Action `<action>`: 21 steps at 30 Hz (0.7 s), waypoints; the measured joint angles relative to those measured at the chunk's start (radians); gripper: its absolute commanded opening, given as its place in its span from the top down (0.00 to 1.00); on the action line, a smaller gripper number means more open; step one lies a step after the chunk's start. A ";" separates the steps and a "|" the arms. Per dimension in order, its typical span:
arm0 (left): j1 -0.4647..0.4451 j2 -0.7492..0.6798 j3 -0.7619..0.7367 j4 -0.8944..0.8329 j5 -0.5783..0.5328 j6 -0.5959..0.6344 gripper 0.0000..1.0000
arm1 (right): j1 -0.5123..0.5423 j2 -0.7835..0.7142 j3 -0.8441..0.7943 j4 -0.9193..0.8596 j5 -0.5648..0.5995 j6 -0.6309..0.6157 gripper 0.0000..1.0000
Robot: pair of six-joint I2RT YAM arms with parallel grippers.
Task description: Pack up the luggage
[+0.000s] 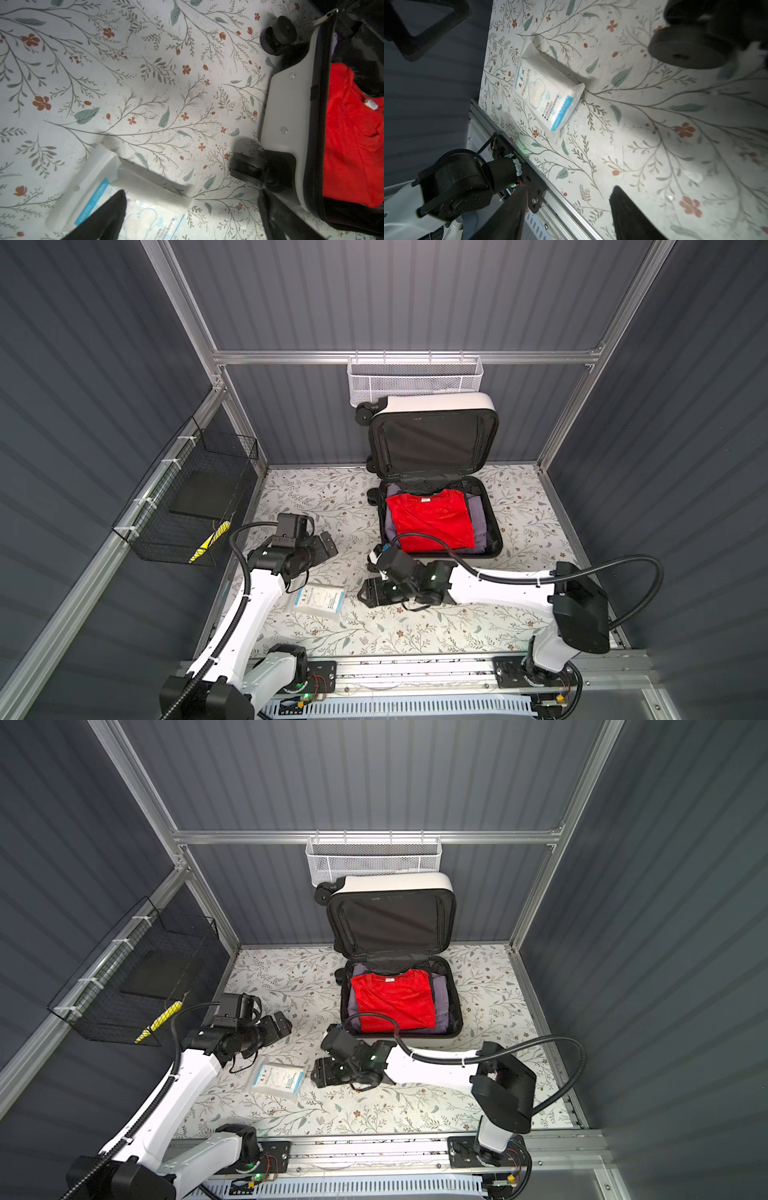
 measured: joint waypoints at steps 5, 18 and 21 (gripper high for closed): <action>0.041 0.000 -0.019 0.003 0.015 0.010 0.00 | 0.023 0.104 0.004 0.104 -0.004 0.064 0.39; 0.067 0.037 -0.035 0.031 0.068 0.032 0.00 | 0.031 0.256 0.009 0.290 -0.008 0.169 0.35; 0.071 0.050 -0.039 0.039 0.073 0.033 0.00 | 0.031 0.277 0.024 0.317 -0.016 0.178 0.33</action>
